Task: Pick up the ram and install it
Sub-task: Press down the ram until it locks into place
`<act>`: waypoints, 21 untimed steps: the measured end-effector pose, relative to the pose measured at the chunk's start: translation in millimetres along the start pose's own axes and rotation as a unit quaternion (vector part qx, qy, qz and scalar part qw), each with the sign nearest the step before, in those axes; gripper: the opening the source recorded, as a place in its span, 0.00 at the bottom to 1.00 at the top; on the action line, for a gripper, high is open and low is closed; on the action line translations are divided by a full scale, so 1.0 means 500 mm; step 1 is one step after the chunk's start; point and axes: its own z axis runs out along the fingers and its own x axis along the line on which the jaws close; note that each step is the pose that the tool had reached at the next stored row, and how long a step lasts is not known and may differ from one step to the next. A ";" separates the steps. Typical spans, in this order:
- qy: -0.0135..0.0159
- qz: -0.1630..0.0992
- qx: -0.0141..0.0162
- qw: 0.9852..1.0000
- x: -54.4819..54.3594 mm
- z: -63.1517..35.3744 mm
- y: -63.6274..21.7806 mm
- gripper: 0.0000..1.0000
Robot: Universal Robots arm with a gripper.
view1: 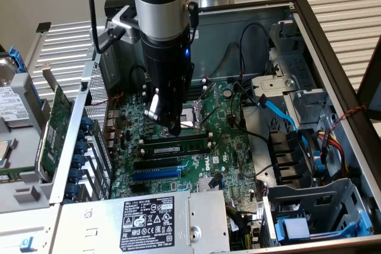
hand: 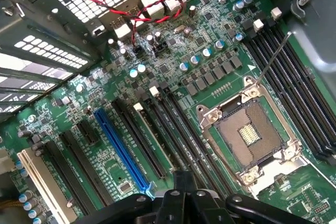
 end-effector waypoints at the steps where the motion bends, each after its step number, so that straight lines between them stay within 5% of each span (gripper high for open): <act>1: 0.000 0.006 0.000 1.000 0.000 0.000 0.000 0.11; 11: 0.000 0.070 0.000 0.998 0.000 0.001 0.000 0.11; 21: 0.000 0.135 0.000 0.991 0.000 0.002 0.000 0.11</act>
